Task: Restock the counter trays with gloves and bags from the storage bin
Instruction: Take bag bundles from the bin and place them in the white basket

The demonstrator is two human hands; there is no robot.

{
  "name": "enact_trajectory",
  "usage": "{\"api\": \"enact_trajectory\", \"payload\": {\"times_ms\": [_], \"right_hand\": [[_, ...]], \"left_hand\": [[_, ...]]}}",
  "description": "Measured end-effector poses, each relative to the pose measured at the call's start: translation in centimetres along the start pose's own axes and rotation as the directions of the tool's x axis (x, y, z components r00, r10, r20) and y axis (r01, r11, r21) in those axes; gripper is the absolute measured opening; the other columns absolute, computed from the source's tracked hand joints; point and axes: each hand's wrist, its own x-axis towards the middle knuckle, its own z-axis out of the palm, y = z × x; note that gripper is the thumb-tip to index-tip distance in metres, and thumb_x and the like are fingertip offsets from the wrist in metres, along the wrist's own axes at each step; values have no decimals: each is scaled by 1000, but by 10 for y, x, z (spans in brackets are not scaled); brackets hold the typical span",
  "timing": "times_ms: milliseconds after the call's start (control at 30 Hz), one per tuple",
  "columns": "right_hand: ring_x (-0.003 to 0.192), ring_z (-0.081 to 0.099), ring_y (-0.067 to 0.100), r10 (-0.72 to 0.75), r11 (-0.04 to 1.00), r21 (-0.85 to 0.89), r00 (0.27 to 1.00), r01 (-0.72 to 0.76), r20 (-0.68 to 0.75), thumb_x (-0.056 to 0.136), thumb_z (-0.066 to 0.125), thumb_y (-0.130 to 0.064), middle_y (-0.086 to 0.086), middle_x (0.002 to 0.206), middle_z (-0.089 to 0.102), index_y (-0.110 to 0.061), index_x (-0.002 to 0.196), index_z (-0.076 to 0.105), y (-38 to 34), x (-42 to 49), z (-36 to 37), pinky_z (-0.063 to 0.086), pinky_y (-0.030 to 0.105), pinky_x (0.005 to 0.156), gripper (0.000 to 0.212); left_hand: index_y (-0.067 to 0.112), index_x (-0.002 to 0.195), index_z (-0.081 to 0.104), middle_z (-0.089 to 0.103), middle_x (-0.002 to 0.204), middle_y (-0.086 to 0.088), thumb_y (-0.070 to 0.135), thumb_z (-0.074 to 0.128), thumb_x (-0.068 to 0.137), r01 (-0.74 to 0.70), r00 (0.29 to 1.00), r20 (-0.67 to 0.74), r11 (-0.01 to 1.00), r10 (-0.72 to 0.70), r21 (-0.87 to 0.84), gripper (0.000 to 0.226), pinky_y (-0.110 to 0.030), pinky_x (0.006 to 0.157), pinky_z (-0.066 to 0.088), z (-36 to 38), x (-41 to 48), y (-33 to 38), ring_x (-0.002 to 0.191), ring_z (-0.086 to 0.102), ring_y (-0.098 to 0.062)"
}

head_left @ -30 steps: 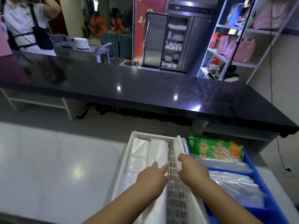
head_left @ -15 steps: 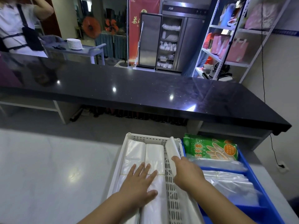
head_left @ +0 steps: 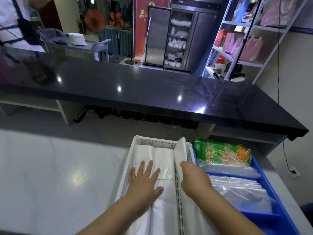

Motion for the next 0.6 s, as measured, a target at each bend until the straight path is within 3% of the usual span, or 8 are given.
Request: {"api": "enact_trajectory", "payload": {"times_ms": [67, 133, 200, 300, 433, 500, 600], "right_hand": [[95, 62, 29, -29, 999, -46, 999, 28, -34, 84, 55, -3, 5, 112, 55, -14, 109, 51, -12, 1, -3, 54, 37, 78, 28], [96, 63, 31, -65, 994, -96, 997, 61, -41, 85, 54, -1, 8, 113, 54, -12, 110, 50, -28, 5, -1, 52, 37, 77, 28], [98, 61, 34, -105, 989, -104, 994, 104, -5, 84, 52, 0, 10, 115, 51, -9, 112, 50, -47, 9, 5, 49, 38, 75, 30], [105, 57, 36, -164, 984, -58, 983, 168, 80, 86, 52, -9, 13, 122, 47, -13, 133, 36, -70, 14, 22, 47, 39, 78, 50], [97, 58, 29, -210, 971, 133, 974, 197, 89, 93, 45, -34, 10, 122, 49, -32, 147, 1, -80, 17, 35, 42, 34, 68, 70], [99, 59, 27, -190, 962, 201, 982, 186, 0, 94, 44, -34, 8, 122, 54, -31, 148, 3, -68, 19, 31, 43, 35, 71, 67], [112, 56, 27, -117, 960, 239, 986, 143, -119, 93, 43, -20, 6, 131, 54, -25, 142, 26, -38, 21, 23, 46, 37, 86, 52]], "left_hand": [[32, 146, 15, -6, 159, 0, 48, 30, 92, 3, 999, 51, 1000, -2, -29, 58, -51, 114, -7, -17, 1, 0, 144, -15, -25], [26, 141, 31, 18, 157, -2, 35, 36, 95, 10, 1000, 13, 990, -8, -141, 48, -43, 115, 11, -40, 1, -4, 145, 6, -23], [23, 133, 45, 45, 143, -1, 23, 40, 93, 26, 984, -157, 946, -81, -323, 40, -32, 107, 29, -60, -5, -11, 135, 33, -20], [21, 123, 56, 64, 120, -3, 14, 42, 92, 69, 903, -362, 909, -232, -411, 35, -32, 92, 45, -78, -18, -28, 112, 54, -21], [21, 122, 56, 68, 110, -3, 17, 41, 94, 123, 889, -359, 902, -286, -414, 32, -32, 90, 45, -79, -24, -38, 105, 57, -22], [23, 122, 55, 67, 112, -3, 20, 43, 92, 122, 901, -354, 929, -251, -349, 33, -32, 94, 41, -75, -24, -36, 108, 55, -23], [29, 129, 49, 58, 125, 3, 34, 48, 88, 9, 950, -306, 986, -60, -167, 41, -31, 104, 26, -63, -22, -20, 125, 43, -19]]}}
